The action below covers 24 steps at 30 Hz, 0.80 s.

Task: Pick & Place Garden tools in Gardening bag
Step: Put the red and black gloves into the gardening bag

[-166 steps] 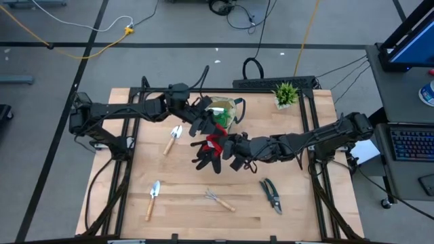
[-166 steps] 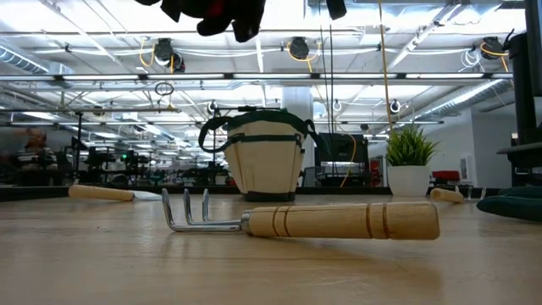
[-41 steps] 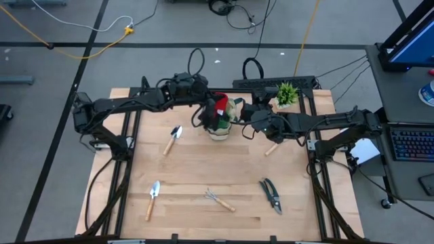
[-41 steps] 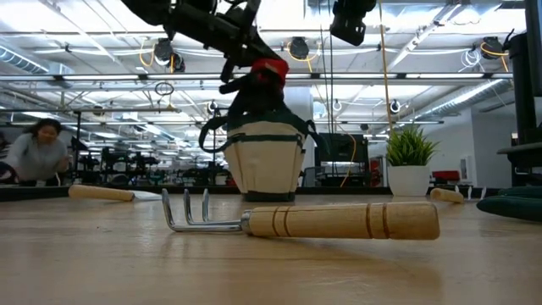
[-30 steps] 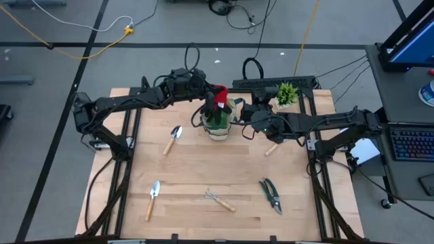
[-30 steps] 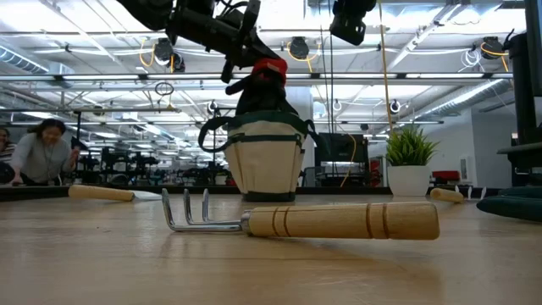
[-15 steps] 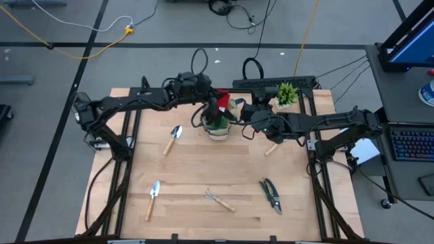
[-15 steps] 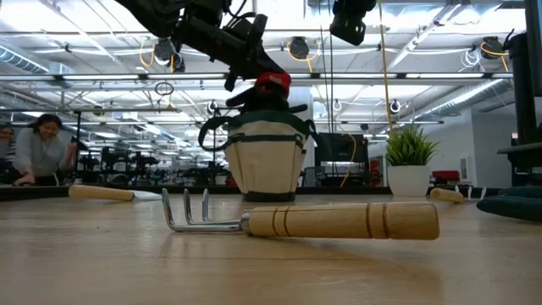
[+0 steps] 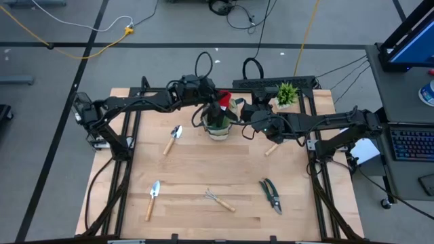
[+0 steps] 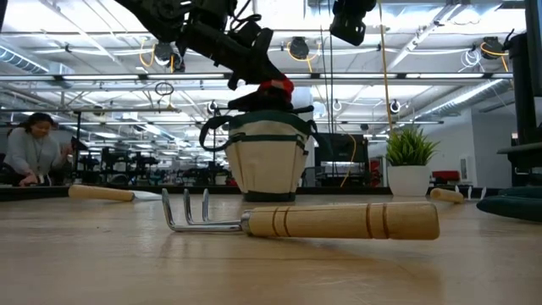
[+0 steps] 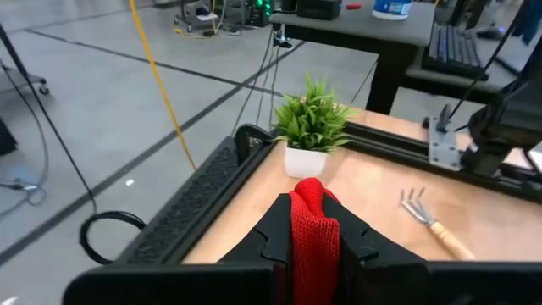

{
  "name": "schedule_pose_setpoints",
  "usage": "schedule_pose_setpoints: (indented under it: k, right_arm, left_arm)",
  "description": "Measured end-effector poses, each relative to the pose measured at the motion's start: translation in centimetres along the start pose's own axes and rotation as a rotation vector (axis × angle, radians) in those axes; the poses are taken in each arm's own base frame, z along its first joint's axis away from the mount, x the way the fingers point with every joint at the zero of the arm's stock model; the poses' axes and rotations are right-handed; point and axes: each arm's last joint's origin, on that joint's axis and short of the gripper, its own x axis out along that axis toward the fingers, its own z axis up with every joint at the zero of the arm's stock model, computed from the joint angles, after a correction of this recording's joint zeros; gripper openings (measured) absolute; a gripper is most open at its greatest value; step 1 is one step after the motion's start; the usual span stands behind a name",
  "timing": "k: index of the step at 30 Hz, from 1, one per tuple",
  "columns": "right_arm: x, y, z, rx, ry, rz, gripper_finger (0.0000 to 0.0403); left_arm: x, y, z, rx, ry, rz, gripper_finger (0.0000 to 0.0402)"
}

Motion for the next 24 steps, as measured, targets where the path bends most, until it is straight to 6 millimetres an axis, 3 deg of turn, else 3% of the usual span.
schedule_pose_setpoints:
  k: [10, 24]
  right_arm:
    - [0.0, 0.0, 0.0, -0.001, 0.0, 0.0, 0.0]
    - [0.0, 0.0, 0.0, -0.004, 0.002, -0.001, 0.0]
  left_arm:
    - [-0.7, -0.4, 1.1, 0.038, -0.065, -0.013, 0.0028]
    - [-0.7, -1.0, 0.3, 0.188, 0.007, -0.054, 0.0028]
